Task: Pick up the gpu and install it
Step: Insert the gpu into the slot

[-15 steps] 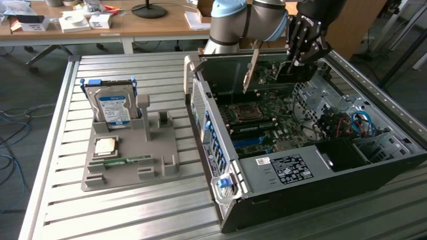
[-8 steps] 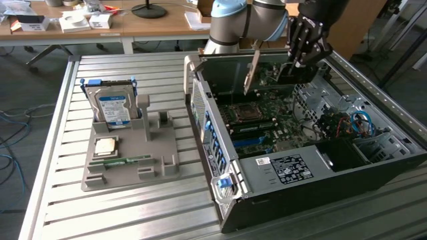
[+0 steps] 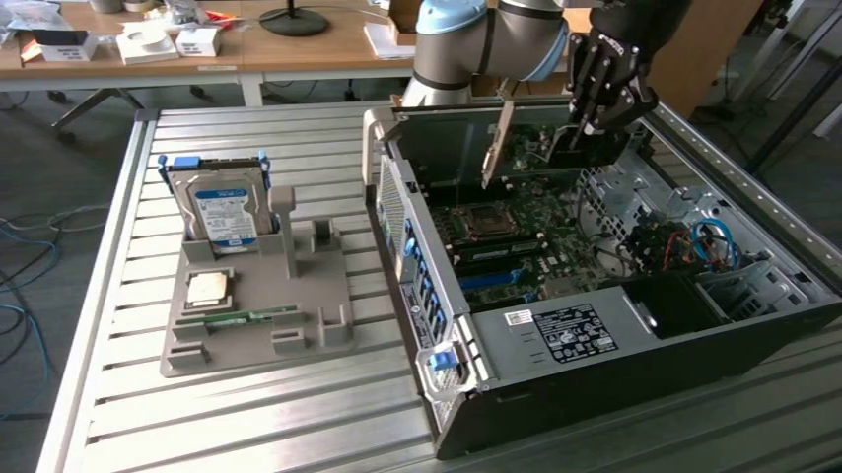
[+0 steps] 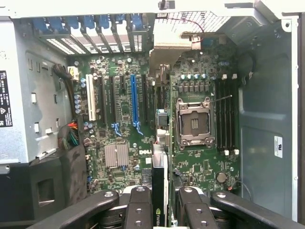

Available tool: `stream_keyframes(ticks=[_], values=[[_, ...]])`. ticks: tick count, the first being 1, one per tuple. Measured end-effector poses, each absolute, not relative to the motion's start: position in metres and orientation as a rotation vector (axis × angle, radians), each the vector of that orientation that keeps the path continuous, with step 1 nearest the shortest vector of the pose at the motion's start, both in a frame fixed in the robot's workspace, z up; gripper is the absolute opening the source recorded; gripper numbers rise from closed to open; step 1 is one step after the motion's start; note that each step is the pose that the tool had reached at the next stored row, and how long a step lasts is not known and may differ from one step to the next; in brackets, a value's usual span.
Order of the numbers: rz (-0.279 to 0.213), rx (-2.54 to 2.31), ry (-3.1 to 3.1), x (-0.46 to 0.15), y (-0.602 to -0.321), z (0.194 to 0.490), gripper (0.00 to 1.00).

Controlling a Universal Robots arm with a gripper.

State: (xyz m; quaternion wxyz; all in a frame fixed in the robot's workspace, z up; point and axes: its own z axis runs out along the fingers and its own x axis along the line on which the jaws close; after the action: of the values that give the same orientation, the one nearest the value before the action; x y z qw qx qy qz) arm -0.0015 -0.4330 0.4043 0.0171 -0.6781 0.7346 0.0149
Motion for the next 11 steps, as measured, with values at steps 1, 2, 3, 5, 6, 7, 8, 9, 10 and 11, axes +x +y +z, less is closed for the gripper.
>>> stream_keyframes(ticks=[1, 2, 3, 5, 6, 7, 8, 9, 10, 11], values=[[0.046, -2.108, 2.283, -0.0015, -0.4330, 0.4043, 0.26], [0.046, -2.107, 2.283, -0.0015, -0.4330, 0.4043, 0.26], [0.046, -2.108, 2.283, -0.0015, -0.4330, 0.4043, 0.26], [0.046, -2.108, 2.283, -0.0015, -0.4331, 0.4034, 0.26], [0.046, -2.107, 2.283, -0.0015, -0.4331, 0.4027, 0.26], [0.046, -2.108, 2.283, -0.0015, -0.4331, 0.4019, 0.26], [0.046, -2.108, 2.283, -0.0015, -0.4330, 0.4010, 0.26], [0.046, -2.107, 2.283, -0.0015, -0.4330, 0.4000, 0.26], [0.046, -2.108, 2.283, -0.0015, -0.4330, 0.3991, 0.26], [0.046, -2.108, 2.283, -0.0015, -0.4330, 0.3982, 0.26]])
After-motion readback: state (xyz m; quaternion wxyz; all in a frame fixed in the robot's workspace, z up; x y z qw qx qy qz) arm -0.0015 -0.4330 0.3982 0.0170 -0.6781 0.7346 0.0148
